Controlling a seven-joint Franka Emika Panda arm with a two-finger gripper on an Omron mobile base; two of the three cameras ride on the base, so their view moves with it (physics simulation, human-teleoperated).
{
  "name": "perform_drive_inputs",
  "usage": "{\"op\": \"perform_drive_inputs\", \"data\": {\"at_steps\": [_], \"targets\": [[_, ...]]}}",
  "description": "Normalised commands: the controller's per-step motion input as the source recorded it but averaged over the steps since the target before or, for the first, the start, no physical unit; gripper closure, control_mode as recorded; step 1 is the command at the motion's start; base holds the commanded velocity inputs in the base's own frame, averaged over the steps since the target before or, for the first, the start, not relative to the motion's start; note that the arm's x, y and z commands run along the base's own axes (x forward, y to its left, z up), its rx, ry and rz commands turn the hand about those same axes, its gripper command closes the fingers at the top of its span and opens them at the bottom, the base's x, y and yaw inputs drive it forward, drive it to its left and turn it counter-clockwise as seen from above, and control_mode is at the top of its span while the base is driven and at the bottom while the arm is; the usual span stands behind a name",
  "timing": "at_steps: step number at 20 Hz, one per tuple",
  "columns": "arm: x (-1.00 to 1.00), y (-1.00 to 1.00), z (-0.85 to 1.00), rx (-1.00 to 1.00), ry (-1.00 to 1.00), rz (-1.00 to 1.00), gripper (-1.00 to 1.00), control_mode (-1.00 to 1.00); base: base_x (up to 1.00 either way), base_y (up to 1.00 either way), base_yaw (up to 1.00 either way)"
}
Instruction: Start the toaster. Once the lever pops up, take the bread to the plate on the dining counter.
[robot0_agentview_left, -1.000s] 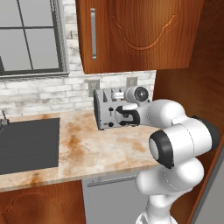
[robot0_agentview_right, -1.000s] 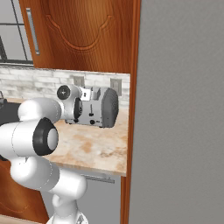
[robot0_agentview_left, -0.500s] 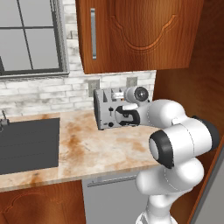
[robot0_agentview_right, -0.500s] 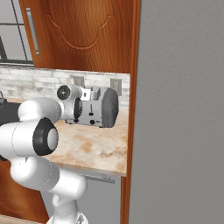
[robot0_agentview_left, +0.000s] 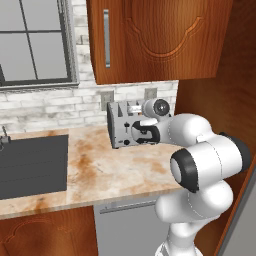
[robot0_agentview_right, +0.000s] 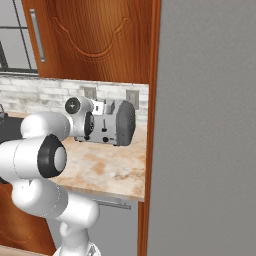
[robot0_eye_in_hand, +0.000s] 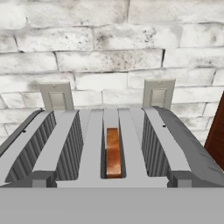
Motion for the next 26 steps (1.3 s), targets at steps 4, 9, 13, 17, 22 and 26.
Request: {"op": "perform_drive_inputs", "data": {"at_steps": [4, 9, 13, 17, 22, 26], "targets": [[0.0, 0.0, 0.0, 0.0, 0.0, 0.0, -1.0, -1.0, 0.0, 0.0, 0.0], [0.0, 0.0, 0.0, 0.0, 0.0, 0.0, -1.0, -1.0, 0.0, 0.0, 0.0], [0.0, 0.0, 0.0, 0.0, 0.0, 0.0, -1.0, -1.0, 0.0, 0.0, 0.0], [0.0, 0.0, 0.0, 0.0, 0.0, 0.0, -1.0, -1.0, 0.0, 0.0, 0.0], [0.0, 0.0, 0.0, 0.0, 0.0, 0.0, -1.0, -1.0, 0.0, 0.0, 0.0], [0.0, 0.0, 0.0, 0.0, 0.0, 0.0, -1.0, -1.0, 0.0, 0.0, 0.0]]}}
